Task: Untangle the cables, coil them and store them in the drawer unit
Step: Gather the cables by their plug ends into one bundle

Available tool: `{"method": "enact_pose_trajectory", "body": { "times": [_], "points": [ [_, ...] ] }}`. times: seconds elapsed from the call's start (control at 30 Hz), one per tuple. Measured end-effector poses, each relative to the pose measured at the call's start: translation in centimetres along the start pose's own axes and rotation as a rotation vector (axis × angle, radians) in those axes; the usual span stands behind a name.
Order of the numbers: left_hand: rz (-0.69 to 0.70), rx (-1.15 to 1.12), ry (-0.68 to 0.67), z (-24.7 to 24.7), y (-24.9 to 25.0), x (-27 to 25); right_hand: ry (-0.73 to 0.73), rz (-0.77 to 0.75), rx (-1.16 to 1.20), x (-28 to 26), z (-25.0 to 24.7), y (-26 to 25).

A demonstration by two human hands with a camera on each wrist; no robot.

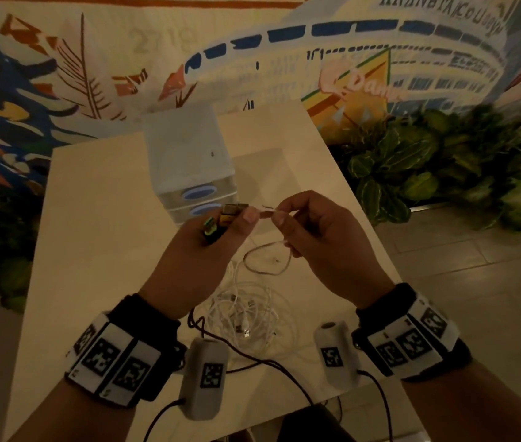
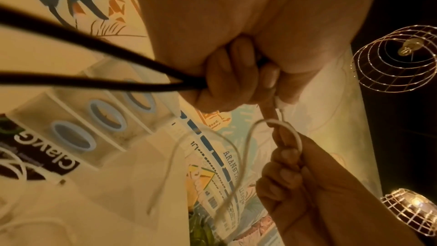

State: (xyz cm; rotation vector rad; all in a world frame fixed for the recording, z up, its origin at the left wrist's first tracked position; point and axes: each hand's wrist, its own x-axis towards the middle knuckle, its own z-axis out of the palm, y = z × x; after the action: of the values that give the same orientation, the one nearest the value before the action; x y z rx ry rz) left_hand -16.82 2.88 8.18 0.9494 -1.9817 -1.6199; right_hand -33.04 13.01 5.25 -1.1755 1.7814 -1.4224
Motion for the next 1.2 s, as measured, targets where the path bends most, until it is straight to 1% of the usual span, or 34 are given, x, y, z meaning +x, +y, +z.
{"method": "enact_pose_trajectory", "body": {
  "times": [0.07,0.13,0.27,0.37,0.43,0.5,0.53,0.63,0.77,0.87,0.93,1.0,1.03,1.07,1.1,1.17,1.2],
  "points": [
    [-0.020,-0.072,0.013,0.0,-0.1,0.1,0.021,-0.011,0.015,-0.1,0.5,-0.2],
    [0.011,-0.094,0.001,0.0,0.1,0.2,-0.010,-0.021,-0.013,-0.2,1.0,-0.2],
    [0.014,-0.143,0.067,0.2,0.5,0.3,-0.172,-0.017,-0.073,-0.3,2.4,0.7],
    [0.029,-0.181,0.090,-0.1,0.8,0.1,-0.264,-0.015,0.066,-0.1,2.8,1.3],
    [0.049,-0.202,0.125,-0.7,0.7,-0.1,-0.380,0.015,0.141,-0.1,2.7,1.1],
    [0.047,-0.301,0.168,-1.3,0.3,0.0,-0.503,0.061,0.205,-0.2,2.7,0.9],
    [0.037,-0.366,0.190,-1.7,0.1,0.1,-0.534,0.087,0.226,-0.4,2.8,0.8],
    [0.001,-0.541,0.224,-3.1,-0.3,0.5,-0.523,0.158,0.260,-0.9,3.4,1.2],
    [0.026,-0.662,0.145,-4.4,-0.1,0.4,-0.463,0.200,0.208,-2.5,4.4,2.2],
    [-0.009,-0.723,0.095,-4.7,0.0,-0.1,-0.454,0.210,0.141,-3.8,5.6,2.5],
    [-0.024,-0.758,0.052,-4.5,0.0,-0.4,-0.476,0.193,0.175,-4.3,6.3,2.0],
    [-0.021,-0.785,0.021,-4.4,0.0,-0.6,-0.556,0.197,0.188,-4.6,6.8,1.6],
    [-0.012,-0.782,0.015,-4.4,0.1,-0.7,-0.595,0.192,0.170,-4.6,7.1,1.4],
    [0.006,-0.764,0.013,-4.4,0.4,-0.8,-0.624,0.155,0.124,-4.6,7.5,1.1],
    [0.032,-0.741,0.016,-4.5,0.5,-0.9,-0.621,0.080,0.046,-4.5,8.0,0.9],
    [0.070,-0.688,0.029,-5.0,0.7,-1.0,-0.556,-0.094,-0.120,-4.6,9.3,0.4],
    [0.077,-0.665,0.034,-5.5,0.8,-1.1,-0.509,-0.154,-0.182,-4.8,10.0,0.4]
  ]
}}
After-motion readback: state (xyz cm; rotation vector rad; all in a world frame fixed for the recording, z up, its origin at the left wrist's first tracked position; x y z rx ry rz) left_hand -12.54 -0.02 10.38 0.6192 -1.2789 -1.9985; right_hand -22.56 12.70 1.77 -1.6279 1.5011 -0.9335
